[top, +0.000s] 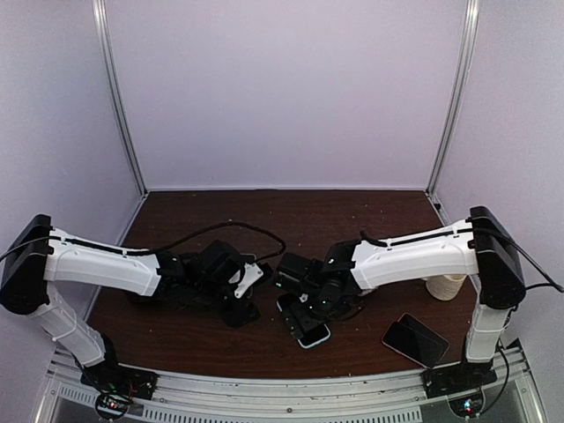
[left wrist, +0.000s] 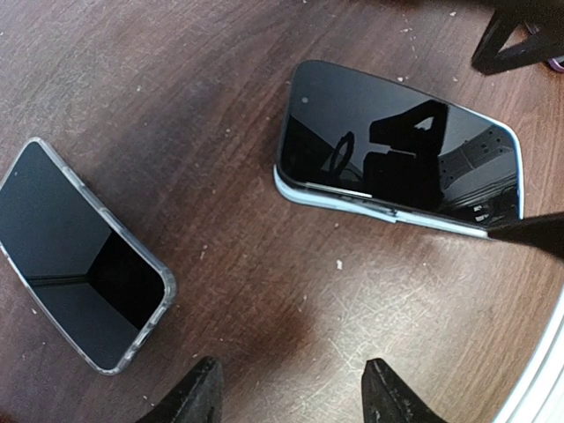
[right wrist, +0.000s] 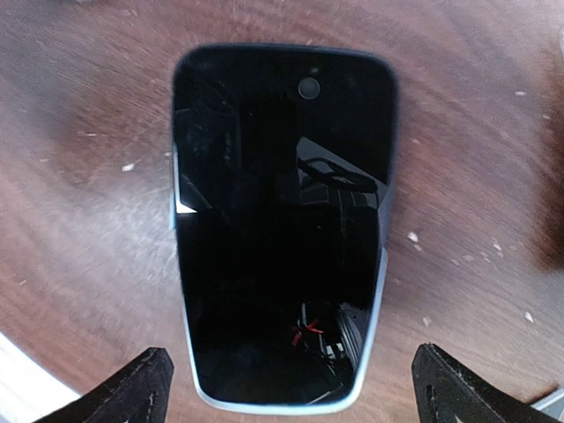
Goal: Put the phone into the phone case
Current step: Pick up the phone with the phone case at the center of the board.
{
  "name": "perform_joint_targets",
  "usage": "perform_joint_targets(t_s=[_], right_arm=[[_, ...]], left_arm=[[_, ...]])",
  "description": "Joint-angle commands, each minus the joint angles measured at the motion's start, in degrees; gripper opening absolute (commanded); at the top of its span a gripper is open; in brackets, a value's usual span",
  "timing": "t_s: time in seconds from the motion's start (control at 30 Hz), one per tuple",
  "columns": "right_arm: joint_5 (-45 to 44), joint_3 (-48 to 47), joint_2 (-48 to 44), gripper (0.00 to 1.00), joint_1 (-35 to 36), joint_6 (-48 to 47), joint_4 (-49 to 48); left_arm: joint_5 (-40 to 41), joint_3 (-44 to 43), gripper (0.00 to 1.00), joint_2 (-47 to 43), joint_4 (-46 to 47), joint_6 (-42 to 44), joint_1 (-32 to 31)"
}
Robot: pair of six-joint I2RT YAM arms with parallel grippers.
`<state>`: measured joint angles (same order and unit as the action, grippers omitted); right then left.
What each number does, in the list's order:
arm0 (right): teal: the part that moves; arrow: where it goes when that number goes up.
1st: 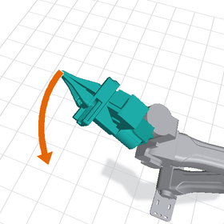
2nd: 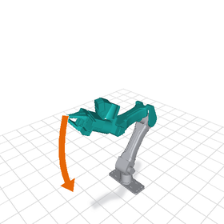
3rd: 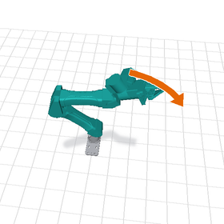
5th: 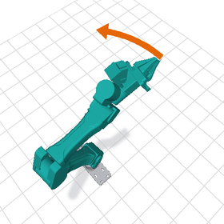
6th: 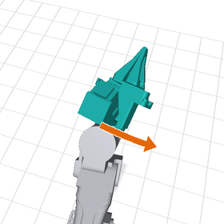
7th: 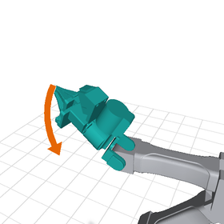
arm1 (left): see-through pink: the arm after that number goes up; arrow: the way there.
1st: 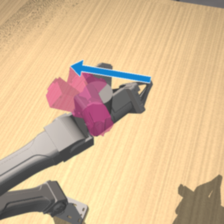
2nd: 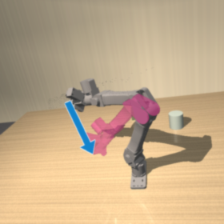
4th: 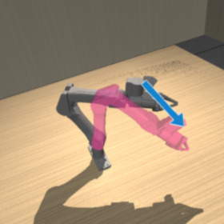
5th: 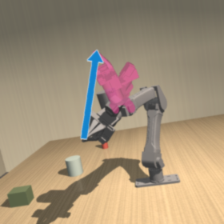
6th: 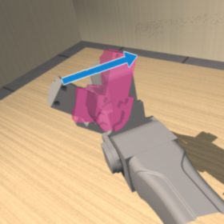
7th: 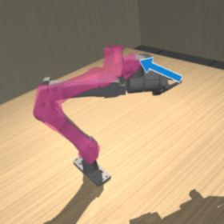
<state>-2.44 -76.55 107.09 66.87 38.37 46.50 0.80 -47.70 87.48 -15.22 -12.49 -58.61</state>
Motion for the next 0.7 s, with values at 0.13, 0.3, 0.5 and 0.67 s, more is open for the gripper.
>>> perform_joint_targets(t_s=[0.13,0.3,0.5,0.67], right_arm=[[-0.3,-3.3,4.0,0.98,-0.7,-1.8,-0.3],[-2.4,-5.1,2.3,0.9,-0.8,-3.3,1.9],[-1.1,-7.9,2.9,0.6,0.8,-6.7,1.6],[2.1,-6.5,3.7,0.31,0.4,-5.8,-2.8]], left_arm=[[1.4,-1.9,0.58,-1.5,-0.9,1.3,-0.2],[1.5,-1.9,0.58,-1.3,-0.9,1.5,-0.2],[1.6,-2.4,0.58,-0.8,-0.9,1.7,-0.2],[2.2,-2.0,0.58,-1.8,-0.8,1.3,-0.1]])
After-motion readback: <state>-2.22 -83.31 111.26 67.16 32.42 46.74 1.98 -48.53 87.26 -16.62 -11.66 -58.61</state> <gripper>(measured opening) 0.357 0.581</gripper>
